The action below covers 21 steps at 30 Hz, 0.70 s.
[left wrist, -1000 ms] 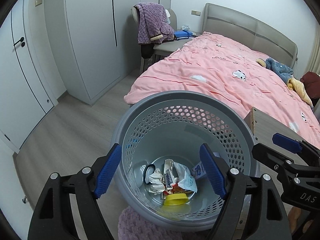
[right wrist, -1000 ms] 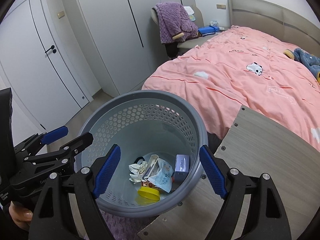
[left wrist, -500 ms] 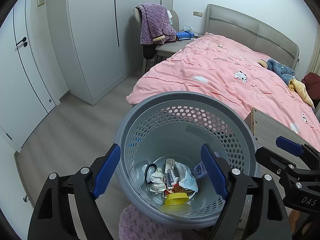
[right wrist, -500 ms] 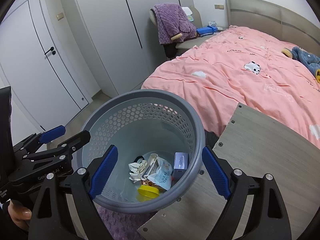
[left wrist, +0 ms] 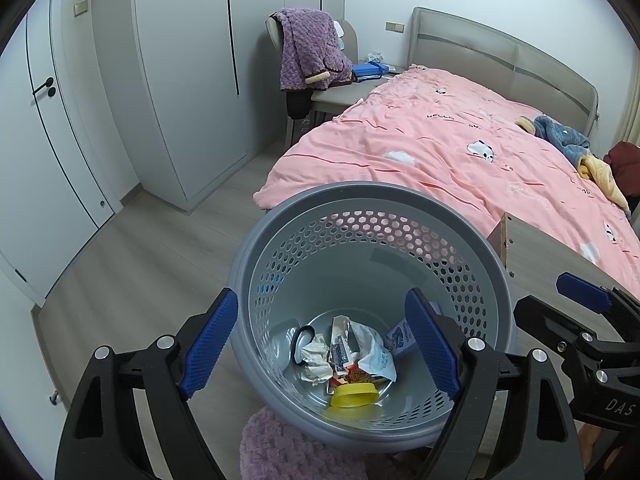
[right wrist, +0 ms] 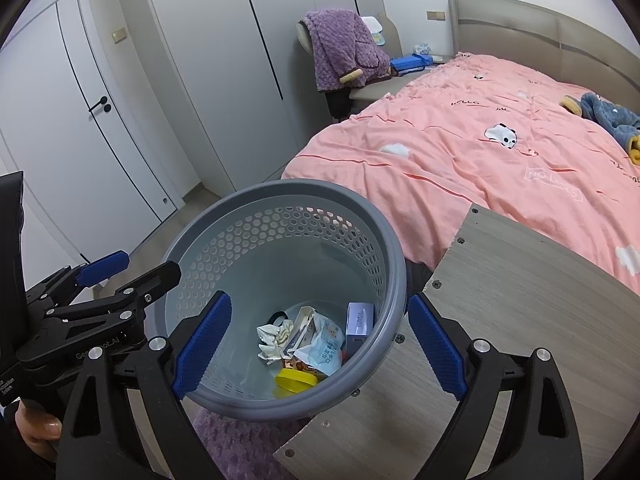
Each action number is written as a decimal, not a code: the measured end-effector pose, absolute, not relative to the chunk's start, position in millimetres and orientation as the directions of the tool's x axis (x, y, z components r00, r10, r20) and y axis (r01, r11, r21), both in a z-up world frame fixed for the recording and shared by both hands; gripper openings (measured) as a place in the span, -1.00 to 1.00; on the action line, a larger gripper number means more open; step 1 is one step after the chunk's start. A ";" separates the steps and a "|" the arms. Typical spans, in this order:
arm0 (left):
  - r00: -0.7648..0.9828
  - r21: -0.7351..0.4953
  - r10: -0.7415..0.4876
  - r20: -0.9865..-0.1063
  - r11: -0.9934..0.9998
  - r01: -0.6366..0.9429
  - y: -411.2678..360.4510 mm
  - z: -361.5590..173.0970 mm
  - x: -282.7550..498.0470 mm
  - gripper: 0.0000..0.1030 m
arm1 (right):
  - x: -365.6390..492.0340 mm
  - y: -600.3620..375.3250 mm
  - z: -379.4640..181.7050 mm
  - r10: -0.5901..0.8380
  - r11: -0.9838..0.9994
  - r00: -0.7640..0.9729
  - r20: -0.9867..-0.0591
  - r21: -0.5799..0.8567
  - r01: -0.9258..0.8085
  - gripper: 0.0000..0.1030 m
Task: Collect trash
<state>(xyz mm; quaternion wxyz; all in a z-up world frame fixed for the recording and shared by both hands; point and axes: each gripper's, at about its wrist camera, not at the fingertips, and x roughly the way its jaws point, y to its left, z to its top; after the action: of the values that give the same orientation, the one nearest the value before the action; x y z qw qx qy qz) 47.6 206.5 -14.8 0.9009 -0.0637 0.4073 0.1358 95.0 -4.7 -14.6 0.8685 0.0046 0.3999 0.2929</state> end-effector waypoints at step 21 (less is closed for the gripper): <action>0.624 0.007 0.204 -0.754 0.953 -0.303 205.3 -14.7 45.5 0.62 | 93.9 -6.3 -14.7 0.512 0.829 0.511 -0.690 0.242 -0.504 0.72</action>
<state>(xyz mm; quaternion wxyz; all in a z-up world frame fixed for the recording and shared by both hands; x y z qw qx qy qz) 45.5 205.3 -14.7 0.8992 -0.0604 0.4098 0.1412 93.9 -6.3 -14.7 0.8693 0.0054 0.3987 0.2922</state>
